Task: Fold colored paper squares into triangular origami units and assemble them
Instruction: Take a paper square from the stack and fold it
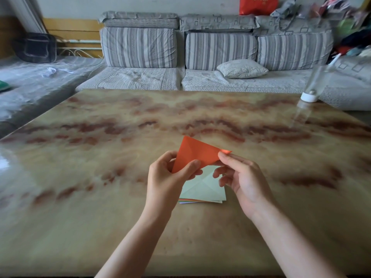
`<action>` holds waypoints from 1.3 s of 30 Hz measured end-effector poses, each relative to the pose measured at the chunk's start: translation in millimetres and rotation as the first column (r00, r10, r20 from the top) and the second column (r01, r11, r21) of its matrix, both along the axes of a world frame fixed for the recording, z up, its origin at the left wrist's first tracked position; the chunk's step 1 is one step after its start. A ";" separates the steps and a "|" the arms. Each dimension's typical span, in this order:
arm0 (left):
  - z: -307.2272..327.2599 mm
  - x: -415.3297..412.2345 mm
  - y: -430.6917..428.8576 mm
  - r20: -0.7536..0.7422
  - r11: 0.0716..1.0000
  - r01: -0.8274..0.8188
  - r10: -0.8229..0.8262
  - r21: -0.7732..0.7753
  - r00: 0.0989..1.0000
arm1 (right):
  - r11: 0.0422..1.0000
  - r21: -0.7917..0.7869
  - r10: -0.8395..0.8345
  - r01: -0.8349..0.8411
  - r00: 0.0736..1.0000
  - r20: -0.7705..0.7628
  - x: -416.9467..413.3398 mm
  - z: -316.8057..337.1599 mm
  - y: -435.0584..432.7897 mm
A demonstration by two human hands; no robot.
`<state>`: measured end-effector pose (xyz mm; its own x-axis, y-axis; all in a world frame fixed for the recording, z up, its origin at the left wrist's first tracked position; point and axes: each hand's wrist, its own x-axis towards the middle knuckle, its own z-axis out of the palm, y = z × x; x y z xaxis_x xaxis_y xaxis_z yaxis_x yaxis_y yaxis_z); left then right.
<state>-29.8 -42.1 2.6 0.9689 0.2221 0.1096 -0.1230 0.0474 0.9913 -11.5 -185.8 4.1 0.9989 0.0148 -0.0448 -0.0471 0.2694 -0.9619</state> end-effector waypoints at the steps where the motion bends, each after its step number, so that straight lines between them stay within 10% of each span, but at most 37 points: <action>1: -0.1 0.0 -0.1 -0.003 1.000 0.003 -0.003 -0.004 1.000 | 1.000 0.011 -0.005 0.005 1.000 -0.001 0.1 0.0 0.6; 39: -7.8 -0.5 6.8 -0.113 0.996 0.052 -0.044 0.069 0.993 | 0.978 -0.173 -0.104 0.113 0.993 0.058 -0.8 -7.1 5.8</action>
<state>-30.3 -35.4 -5.2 0.9853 0.1704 0.0140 -0.0106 -0.0209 0.9997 -12.3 -180.1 -3.0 0.9952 -0.0974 0.0110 0.0205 0.0969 -0.9951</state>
